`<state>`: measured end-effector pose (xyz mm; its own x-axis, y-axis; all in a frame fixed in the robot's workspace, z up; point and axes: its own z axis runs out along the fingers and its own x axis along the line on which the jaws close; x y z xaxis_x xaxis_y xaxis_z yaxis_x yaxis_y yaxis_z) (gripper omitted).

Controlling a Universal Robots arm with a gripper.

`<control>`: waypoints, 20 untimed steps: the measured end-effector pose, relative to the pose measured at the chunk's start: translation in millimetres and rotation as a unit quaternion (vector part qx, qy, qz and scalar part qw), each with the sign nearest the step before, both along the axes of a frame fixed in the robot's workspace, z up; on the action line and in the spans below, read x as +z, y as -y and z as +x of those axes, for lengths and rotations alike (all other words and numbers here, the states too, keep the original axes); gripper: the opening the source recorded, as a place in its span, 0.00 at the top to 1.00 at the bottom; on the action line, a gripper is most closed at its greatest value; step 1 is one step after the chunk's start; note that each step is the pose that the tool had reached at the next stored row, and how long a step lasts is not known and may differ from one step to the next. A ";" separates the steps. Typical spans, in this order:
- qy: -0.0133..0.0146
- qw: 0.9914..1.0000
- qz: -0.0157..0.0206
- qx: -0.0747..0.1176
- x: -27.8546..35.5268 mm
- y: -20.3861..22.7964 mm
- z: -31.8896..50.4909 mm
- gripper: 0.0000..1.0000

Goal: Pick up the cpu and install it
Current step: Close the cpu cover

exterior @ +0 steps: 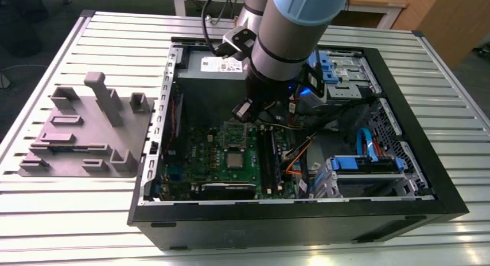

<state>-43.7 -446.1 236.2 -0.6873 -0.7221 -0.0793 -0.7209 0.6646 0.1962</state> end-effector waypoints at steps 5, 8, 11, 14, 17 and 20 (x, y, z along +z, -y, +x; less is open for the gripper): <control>0.000 1.000 0.000 0.005 1.9 0.0 -0.1 0.90; 0.000 1.000 -0.001 0.010 2.4 0.4 -0.3 0.90; 0.000 1.000 -0.001 0.014 3.6 0.6 -0.4 0.90; 0.000 1.000 -0.001 0.018 4.3 0.9 -0.4 0.90; 0.000 1.000 -0.002 0.023 5.1 1.5 -0.5 0.90; 0.000 1.000 -0.002 0.027 5.8 2.0 -0.4 0.90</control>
